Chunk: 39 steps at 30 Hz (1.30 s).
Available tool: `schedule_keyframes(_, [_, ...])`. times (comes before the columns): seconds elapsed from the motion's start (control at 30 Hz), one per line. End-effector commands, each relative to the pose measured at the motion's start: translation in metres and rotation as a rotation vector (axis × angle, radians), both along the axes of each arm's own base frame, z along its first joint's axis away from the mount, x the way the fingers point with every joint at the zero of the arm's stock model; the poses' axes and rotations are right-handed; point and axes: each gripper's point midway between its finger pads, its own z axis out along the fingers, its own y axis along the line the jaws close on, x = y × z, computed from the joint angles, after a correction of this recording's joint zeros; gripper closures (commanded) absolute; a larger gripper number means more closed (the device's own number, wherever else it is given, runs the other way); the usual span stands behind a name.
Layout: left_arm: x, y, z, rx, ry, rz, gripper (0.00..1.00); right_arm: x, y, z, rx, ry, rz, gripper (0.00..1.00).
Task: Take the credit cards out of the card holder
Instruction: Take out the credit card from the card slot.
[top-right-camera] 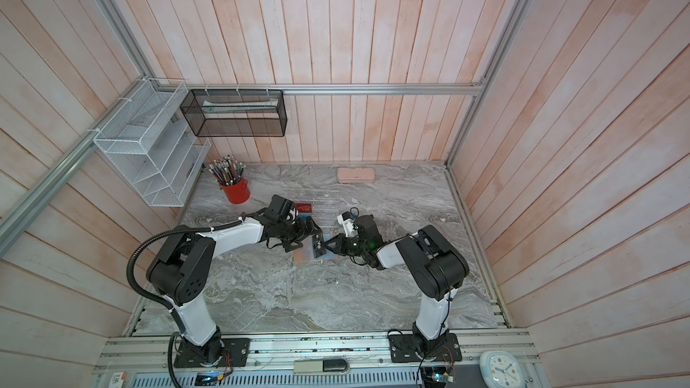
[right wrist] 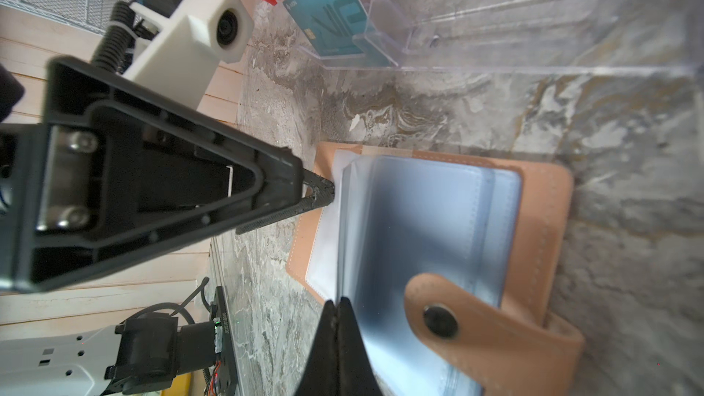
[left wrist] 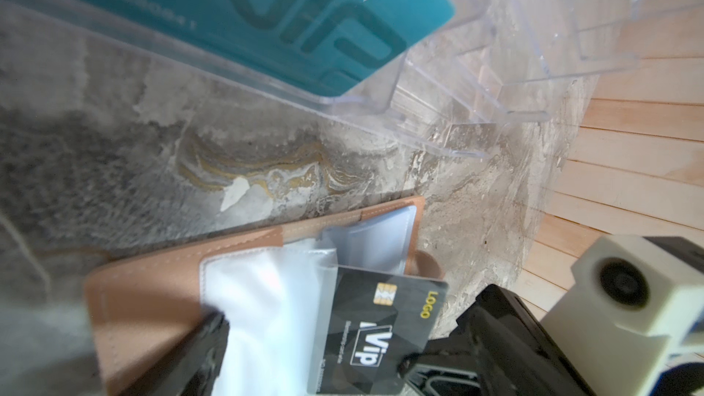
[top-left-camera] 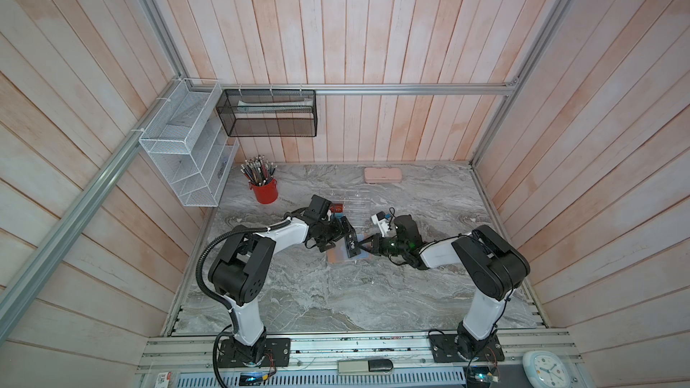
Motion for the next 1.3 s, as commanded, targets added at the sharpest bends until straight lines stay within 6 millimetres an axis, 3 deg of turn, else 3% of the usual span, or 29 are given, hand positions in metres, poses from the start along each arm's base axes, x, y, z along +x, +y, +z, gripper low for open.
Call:
schedule_keyframes(0.0, [-0.017,0.027,-0.03,0.128,0.089,0.026,0.0,-0.001,-0.004,0.003,-0.019,-0.019,0.009,1.0])
schedule_keyframes(0.3, [-0.004,0.017,0.013,0.073,0.019,0.012,0.0,-0.001,-0.007,0.011,-0.042,-0.044,0.014,1.0])
schedule_keyframes(0.83, [0.011,0.021,0.079,0.056,-0.055,-0.061,0.0,0.005,-0.016,0.03,-0.201,-0.159,0.061,1.0])
schedule_keyframes(0.97, [0.015,0.024,0.1,-0.077,-0.038,-0.05,0.0,0.009,-0.021,0.044,-0.273,-0.245,0.073,1.0])
schedule_keyframes(1.13, [0.007,0.013,0.109,-0.221,0.03,-0.088,0.0,0.008,-0.019,0.057,-0.361,-0.356,0.128,1.0])
schedule_keyframes(1.27, [0.01,0.014,0.119,-0.335,0.068,-0.074,0.0,0.002,-0.014,0.062,-0.435,-0.427,0.175,1.0])
